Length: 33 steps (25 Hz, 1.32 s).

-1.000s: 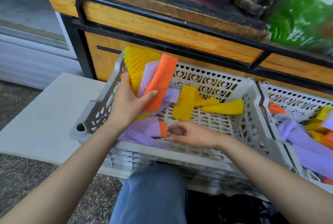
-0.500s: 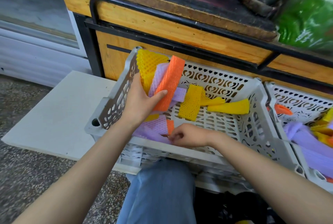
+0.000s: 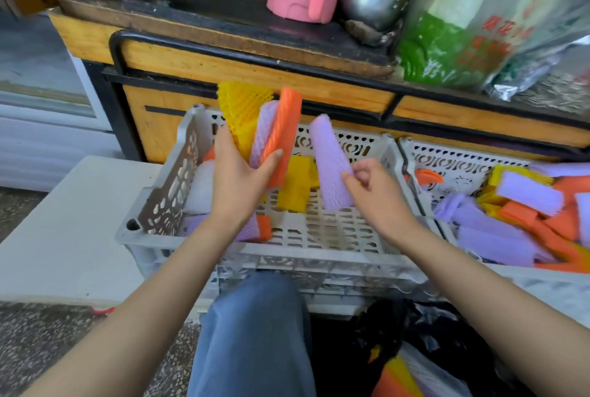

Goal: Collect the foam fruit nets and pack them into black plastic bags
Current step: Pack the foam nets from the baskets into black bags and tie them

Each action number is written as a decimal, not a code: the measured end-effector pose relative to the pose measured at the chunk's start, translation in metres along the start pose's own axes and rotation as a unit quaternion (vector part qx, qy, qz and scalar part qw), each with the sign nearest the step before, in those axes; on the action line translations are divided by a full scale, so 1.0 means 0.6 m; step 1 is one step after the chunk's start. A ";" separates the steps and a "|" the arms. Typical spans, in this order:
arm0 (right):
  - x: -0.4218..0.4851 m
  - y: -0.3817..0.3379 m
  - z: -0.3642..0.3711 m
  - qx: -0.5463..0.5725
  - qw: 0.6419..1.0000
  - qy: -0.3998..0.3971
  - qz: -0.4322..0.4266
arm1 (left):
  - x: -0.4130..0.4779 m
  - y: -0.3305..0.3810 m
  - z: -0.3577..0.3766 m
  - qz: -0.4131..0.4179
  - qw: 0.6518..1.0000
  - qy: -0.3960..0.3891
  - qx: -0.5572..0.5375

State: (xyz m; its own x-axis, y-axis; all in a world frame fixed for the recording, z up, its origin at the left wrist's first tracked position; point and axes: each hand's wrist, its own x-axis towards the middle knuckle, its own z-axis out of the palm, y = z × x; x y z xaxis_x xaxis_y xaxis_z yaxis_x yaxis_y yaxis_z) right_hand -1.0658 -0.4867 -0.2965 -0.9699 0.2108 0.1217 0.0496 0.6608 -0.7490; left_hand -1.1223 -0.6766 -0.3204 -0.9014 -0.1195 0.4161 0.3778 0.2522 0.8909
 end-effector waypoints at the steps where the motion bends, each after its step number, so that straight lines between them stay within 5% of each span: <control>1: -0.020 -0.009 -0.017 0.027 0.999 0.029 -0.016 | -0.012 0.022 0.015 0.017 1.000 -0.023 -0.010; 9: -0.181 -0.004 -0.139 0.134 0.979 0.136 -0.072 | -0.142 0.195 0.131 0.083 0.964 -0.203 -0.150; 15: -0.285 0.094 -0.209 0.140 0.968 0.208 0.032 | -0.275 0.237 0.195 0.035 0.912 -0.358 -0.198; 23: -0.368 0.205 -0.189 0.121 0.937 0.275 0.176 | -0.377 0.199 0.208 0.032 0.866 -0.491 -0.089; 26: -0.387 0.218 -0.182 0.104 0.935 0.286 0.183 | -0.368 0.154 0.171 0.119 0.893 -0.433 0.043; 28: -0.395 0.221 -0.171 0.096 0.941 0.272 0.177 | -0.353 0.104 0.145 0.155 0.901 -0.369 0.168; 30: -0.406 0.225 -0.153 0.070 0.959 0.219 0.164 | -0.340 0.065 0.123 0.097 0.873 -0.400 0.260; 33: -0.423 0.235 -0.133 -0.073 0.988 0.048 0.129 | -0.330 0.045 0.113 -0.012 0.882 -0.434 0.180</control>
State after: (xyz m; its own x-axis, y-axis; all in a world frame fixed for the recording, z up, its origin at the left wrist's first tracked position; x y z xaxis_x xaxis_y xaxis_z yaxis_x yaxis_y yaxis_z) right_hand -0.7934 -0.3898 -0.3813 -0.8939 0.4483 0.0062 0.3325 0.6722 -0.6615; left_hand -0.9481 -0.5809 -0.3911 -0.7894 0.6127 -0.0382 0.4059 0.5677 0.7162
